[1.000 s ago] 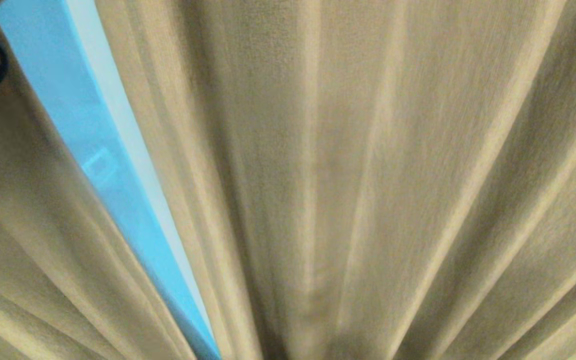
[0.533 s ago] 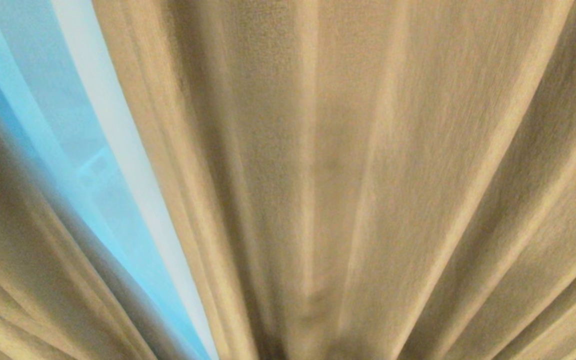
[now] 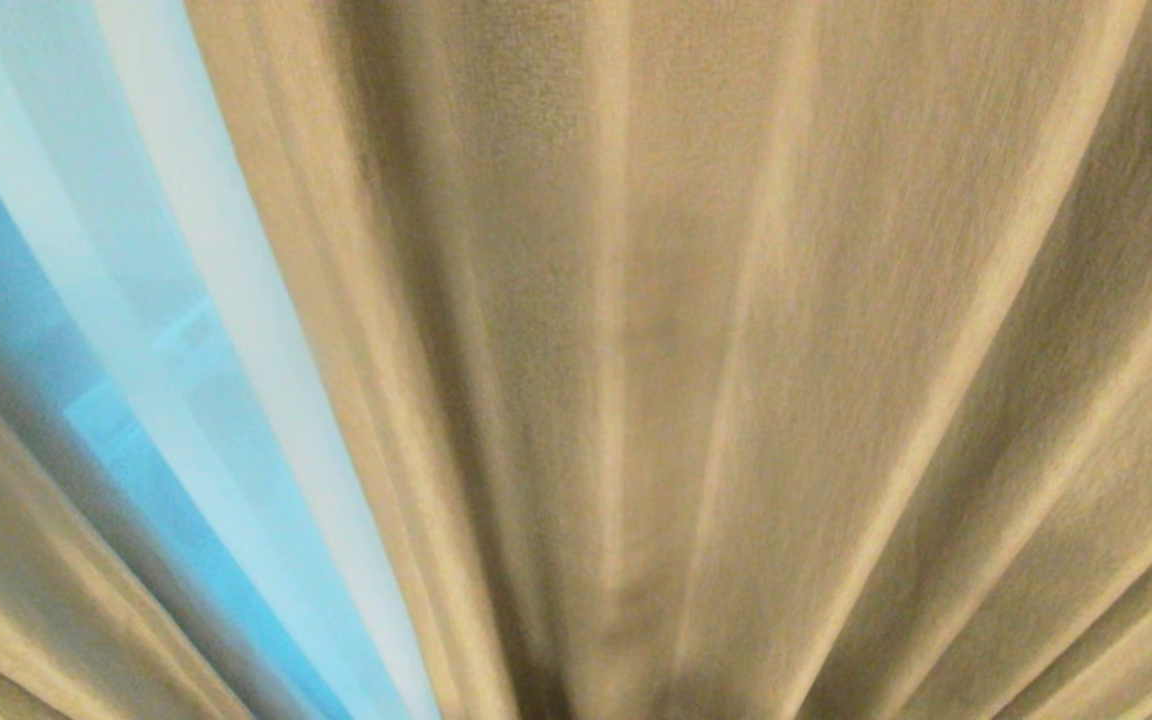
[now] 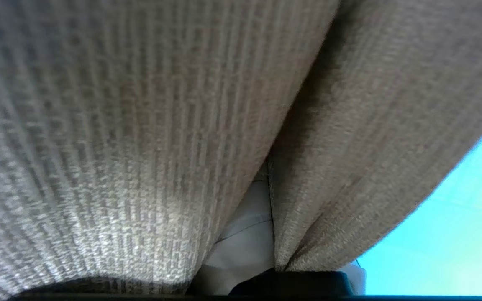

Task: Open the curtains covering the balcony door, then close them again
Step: Pull the outer curtains open on both sides

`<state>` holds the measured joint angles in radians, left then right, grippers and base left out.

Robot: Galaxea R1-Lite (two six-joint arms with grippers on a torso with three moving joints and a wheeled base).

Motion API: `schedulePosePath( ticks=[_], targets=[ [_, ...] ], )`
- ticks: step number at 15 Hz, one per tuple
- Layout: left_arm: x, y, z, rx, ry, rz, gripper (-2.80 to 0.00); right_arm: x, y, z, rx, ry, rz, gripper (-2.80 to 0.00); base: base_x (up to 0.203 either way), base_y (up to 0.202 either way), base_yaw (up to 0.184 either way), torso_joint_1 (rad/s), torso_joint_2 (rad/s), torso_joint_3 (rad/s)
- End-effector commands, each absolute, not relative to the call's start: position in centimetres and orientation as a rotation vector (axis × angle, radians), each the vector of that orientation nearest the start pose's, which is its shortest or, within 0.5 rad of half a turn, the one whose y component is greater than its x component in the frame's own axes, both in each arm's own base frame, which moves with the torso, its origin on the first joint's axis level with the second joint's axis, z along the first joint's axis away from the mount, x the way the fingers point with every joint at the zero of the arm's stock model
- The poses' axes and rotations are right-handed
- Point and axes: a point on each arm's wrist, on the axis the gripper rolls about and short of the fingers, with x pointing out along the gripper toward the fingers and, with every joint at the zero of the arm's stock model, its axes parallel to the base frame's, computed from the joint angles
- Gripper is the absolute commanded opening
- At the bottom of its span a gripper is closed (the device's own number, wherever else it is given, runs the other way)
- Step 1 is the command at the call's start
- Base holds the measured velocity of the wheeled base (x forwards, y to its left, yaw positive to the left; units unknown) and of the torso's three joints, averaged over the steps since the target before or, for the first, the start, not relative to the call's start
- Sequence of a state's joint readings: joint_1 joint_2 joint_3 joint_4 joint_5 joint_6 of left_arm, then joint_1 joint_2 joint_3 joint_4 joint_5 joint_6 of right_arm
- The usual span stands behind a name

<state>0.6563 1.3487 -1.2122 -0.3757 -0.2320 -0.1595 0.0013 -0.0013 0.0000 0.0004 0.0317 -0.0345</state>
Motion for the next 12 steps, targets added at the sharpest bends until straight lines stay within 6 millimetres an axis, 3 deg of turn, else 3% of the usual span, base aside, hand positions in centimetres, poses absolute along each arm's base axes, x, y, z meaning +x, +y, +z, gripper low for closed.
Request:
schedulePosePath(
  ticks=[1,4,7,12],
  targets=[
    [18.9,17.4,36.0,-0.069,-0.201,0.421,-2.80,-2.3,0.1,7.5,-0.035,-0.001,0.034,-2.80,0.000,0.000,0.000,0.000,0.00,0.000],
    [19.4,22.5,35.5,-0.063,-0.178,0.396,-2.80,-2.3,0.1,7.5,-0.035,-0.001,0.034,-2.80,0.000,0.000,0.000,0.000,0.00,0.000],
    [19.4,27.2,33.7,-0.081,-0.170,0.376,-2.80,-2.3,0.1,7.5,-0.035,-0.001,0.034,-2.80,0.000,0.000,0.000,0.000,0.00,0.000],
    [18.0,33.3,31.6,-0.095,-0.177,0.429,-2.80,-2.3,0.1,7.5,-0.035,-0.001,0.034,-2.80,0.000,0.000,0.000,0.000,0.00,0.000]
  ],
)
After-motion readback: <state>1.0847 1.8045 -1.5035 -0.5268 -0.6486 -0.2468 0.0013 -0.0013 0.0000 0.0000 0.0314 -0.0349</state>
